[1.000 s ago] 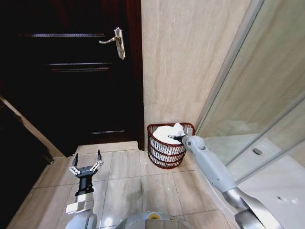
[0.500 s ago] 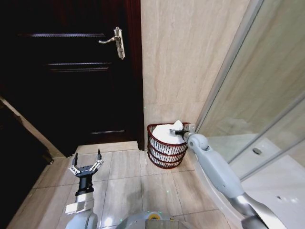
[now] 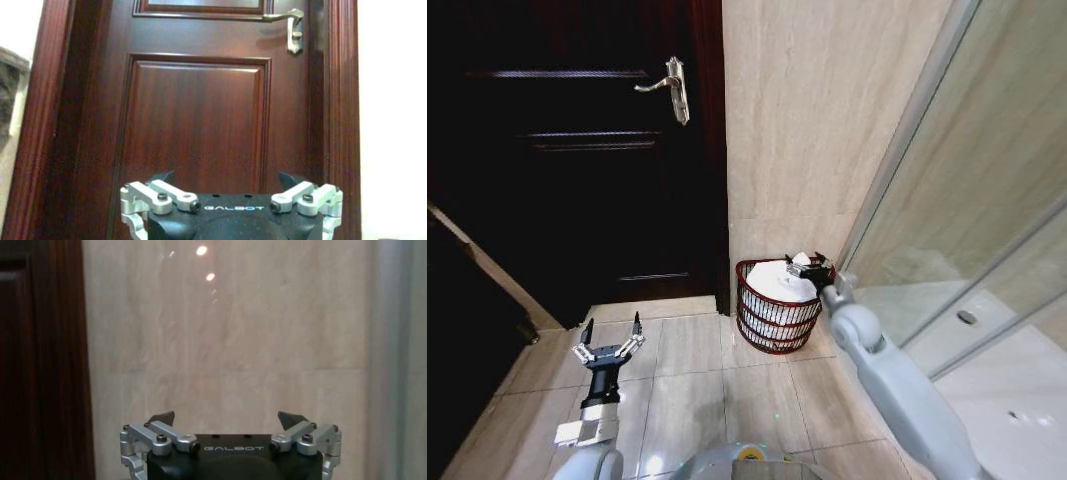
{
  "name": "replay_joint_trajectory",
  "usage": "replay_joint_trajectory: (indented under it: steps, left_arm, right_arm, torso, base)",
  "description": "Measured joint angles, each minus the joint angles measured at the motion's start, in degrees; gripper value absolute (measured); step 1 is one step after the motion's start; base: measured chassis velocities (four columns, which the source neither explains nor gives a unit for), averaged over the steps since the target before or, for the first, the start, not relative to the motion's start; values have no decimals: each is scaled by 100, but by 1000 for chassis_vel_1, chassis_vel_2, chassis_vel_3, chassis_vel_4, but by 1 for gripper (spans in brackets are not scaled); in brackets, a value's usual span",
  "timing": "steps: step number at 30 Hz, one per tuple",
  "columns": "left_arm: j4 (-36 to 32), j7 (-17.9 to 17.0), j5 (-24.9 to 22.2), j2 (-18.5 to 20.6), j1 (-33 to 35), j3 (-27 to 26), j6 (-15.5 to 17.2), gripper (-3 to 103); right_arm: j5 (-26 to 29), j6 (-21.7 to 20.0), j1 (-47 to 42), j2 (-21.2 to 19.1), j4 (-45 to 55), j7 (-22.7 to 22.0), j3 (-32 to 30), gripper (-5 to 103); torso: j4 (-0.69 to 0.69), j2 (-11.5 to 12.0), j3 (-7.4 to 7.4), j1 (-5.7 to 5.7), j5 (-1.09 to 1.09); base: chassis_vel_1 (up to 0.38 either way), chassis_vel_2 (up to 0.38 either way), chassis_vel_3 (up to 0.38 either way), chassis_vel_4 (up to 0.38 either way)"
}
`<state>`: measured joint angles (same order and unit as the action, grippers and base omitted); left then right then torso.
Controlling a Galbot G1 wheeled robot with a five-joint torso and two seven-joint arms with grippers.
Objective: Discard the used towel into the hamper.
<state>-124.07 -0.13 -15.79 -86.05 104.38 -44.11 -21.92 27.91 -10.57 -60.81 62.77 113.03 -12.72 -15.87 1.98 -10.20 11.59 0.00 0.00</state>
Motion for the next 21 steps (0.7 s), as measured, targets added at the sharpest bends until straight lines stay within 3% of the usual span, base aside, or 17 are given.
replay_joint_trajectory:
  steps: [9, 21]
  left_arm:
    - [-93, 114, -195, 296, -95, 193, 184, 100]
    - [-335, 132, -213, 536, -206, 283, 393, 100]
  right_arm:
    - [-1059, 240, -1776, 474, 1005, 30, -1138, 100]
    - [-1573, 368, -2696, 971, 1901, 159, -1493, 100]
  torso:
    - [-1, 0, 0, 0, -1]
    - [0, 0, 0, 0, -1]
  base:
    - [0, 0, 0, 0]
    - [0, 0, 0, 0]
